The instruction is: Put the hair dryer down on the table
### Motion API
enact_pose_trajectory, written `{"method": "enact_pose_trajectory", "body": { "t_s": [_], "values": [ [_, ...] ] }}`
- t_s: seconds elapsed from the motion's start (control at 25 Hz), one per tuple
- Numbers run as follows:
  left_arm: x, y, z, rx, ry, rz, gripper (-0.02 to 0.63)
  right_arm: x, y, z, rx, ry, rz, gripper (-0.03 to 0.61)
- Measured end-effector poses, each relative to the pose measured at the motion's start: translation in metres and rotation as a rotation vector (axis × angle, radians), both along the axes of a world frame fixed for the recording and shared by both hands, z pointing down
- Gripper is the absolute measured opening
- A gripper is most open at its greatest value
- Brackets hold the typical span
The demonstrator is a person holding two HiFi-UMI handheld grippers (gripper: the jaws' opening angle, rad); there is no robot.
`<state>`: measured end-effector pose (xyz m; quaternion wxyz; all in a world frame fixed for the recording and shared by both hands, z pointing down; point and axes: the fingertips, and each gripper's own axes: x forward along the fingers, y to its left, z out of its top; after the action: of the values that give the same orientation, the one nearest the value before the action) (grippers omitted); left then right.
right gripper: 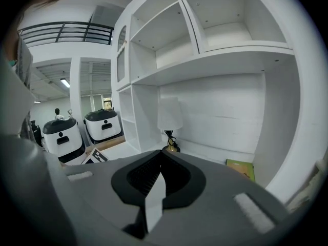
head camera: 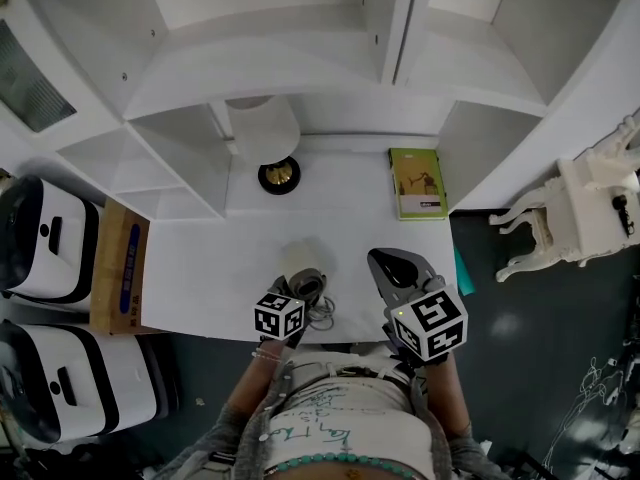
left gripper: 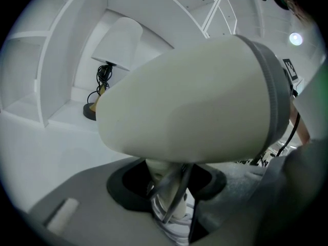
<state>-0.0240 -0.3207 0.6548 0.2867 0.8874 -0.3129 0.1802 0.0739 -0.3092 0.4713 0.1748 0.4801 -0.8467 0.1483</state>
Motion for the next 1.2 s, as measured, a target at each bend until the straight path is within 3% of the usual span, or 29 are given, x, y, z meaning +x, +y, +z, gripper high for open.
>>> {"method": "enact_pose_trajectory", "body": {
  "t_s": [0.44, 1.2],
  "values": [
    [-0.008, -0.004, 0.007, -0.002, -0.014, -0.049, 0.170, -0.013, -0.008, 0.005, -0.014, -0.006, -0.050, 0.028],
    [-0.009, -0.014, 0.022, -0.022, -0.034, -0.085, 0.170, 0.000, -0.003, 0.013, -0.028, -0.003, 0.003, 0.028]
  ]
}}
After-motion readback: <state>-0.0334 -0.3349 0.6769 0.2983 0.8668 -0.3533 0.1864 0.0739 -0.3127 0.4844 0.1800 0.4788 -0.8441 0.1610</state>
